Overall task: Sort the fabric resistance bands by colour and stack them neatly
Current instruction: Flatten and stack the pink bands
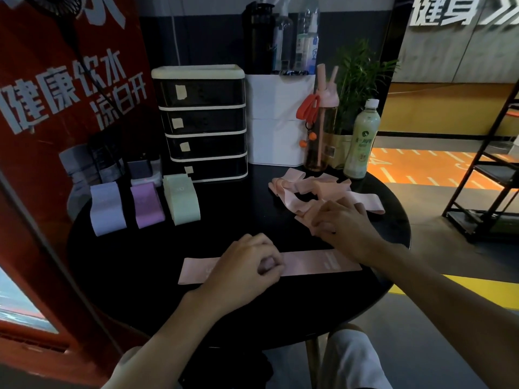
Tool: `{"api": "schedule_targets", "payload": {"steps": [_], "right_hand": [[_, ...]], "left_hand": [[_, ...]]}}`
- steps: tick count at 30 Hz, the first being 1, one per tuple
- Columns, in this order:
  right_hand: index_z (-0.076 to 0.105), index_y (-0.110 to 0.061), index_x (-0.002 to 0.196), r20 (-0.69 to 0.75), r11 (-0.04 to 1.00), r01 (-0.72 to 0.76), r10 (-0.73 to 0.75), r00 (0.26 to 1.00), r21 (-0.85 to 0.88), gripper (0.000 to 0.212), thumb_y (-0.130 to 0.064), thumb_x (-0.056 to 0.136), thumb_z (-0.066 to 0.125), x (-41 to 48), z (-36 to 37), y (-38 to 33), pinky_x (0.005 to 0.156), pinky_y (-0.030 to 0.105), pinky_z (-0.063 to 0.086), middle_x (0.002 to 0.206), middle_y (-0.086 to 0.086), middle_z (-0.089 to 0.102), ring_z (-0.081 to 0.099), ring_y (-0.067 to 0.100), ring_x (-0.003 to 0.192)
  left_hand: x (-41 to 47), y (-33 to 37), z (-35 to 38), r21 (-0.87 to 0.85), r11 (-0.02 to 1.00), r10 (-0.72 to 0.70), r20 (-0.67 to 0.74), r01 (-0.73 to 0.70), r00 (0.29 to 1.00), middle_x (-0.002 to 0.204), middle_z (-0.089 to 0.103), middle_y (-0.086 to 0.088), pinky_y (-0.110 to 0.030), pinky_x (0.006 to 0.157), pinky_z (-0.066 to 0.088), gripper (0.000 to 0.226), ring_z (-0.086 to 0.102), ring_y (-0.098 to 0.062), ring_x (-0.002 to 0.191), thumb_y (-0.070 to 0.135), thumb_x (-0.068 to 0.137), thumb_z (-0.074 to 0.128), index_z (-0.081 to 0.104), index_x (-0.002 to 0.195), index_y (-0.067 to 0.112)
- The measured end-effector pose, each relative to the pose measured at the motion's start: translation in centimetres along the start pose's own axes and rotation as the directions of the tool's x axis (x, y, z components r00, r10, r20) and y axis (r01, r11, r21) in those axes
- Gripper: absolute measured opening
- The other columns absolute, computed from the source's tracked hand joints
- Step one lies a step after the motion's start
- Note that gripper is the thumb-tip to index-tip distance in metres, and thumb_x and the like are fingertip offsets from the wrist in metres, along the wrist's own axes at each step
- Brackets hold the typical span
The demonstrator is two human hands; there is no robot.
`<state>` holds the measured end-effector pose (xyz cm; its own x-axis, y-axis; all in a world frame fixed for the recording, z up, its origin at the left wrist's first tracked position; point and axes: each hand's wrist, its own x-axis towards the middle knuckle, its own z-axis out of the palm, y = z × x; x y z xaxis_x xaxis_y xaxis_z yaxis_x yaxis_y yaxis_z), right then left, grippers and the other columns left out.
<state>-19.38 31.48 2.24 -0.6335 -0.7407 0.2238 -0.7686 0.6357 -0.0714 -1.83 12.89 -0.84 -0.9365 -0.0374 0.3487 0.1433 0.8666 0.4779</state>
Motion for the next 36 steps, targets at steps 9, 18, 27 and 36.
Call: {"api": "schedule_targets", "payload": {"steps": [9, 18, 27, 36], "right_hand": [[0.068, -0.019, 0.103, -0.249, 0.967, 0.098, -0.038, 0.968, 0.234, 0.02, -0.017, 0.099, 0.048, 1.1, -2.7, -0.4, 0.083, 0.037, 0.039, 0.105, -0.003, 0.067, 0.057, 0.018, 0.099], [0.067, -0.017, 0.101, -0.405, 0.857, 0.253, -0.057, 0.913, 0.449, 0.026, -0.007, 0.1, 0.044, 1.9, -10.4, -3.6, 0.07, 0.006, 0.038, 0.092, -0.013, 0.063, 0.055, -0.016, 0.083], [0.069, -0.009, 0.106, -0.532, 0.793, 0.356, -0.048, 0.845, 0.494, 0.024, -0.006, 0.099, 0.046, 2.9, -15.7, -6.9, 0.068, 0.003, 0.038, 0.091, -0.018, 0.06, 0.054, -0.017, 0.08], [0.07, -0.019, 0.101, -0.512, 0.726, 0.344, 0.012, 0.859, 0.595, 0.011, -0.017, 0.094, 0.061, 3.1, -16.2, -7.9, 0.072, 0.013, 0.049, 0.089, -0.014, 0.066, 0.061, 0.002, 0.083]], "left_hand": [[0.1, 0.4, -0.4, 0.004, 1.0, -0.002, 0.003, 0.002, 1.0, 0.095, 0.056, 0.017, -0.028, 0.083, 0.046, 0.007, 0.05, -0.002, 0.093, 0.035, 0.092, 0.064, 0.07, 0.091, 0.031], [5.5, 5.4, -6.0, -0.214, 0.976, -0.034, -0.285, -0.029, 0.958, 0.098, 0.061, 0.012, -0.014, 0.073, 0.043, 0.024, 0.058, -0.002, 0.089, 0.03, 0.088, 0.071, 0.064, 0.109, 0.023], [9.3, 8.5, -10.5, -0.576, 0.817, -0.19, -0.326, -0.035, 0.926, 0.092, 0.076, -0.007, -0.028, 0.074, 0.057, 0.012, 0.072, -0.017, 0.085, 0.014, 0.093, 0.068, 0.075, 0.1, 0.007], [7.9, 8.5, -11.9, -0.641, 0.767, -0.248, -0.32, -0.016, 0.914, 0.086, 0.076, -0.013, -0.036, 0.078, 0.058, 0.017, 0.072, -0.024, 0.082, 0.018, 0.096, 0.063, 0.075, 0.09, 0.007]]}}
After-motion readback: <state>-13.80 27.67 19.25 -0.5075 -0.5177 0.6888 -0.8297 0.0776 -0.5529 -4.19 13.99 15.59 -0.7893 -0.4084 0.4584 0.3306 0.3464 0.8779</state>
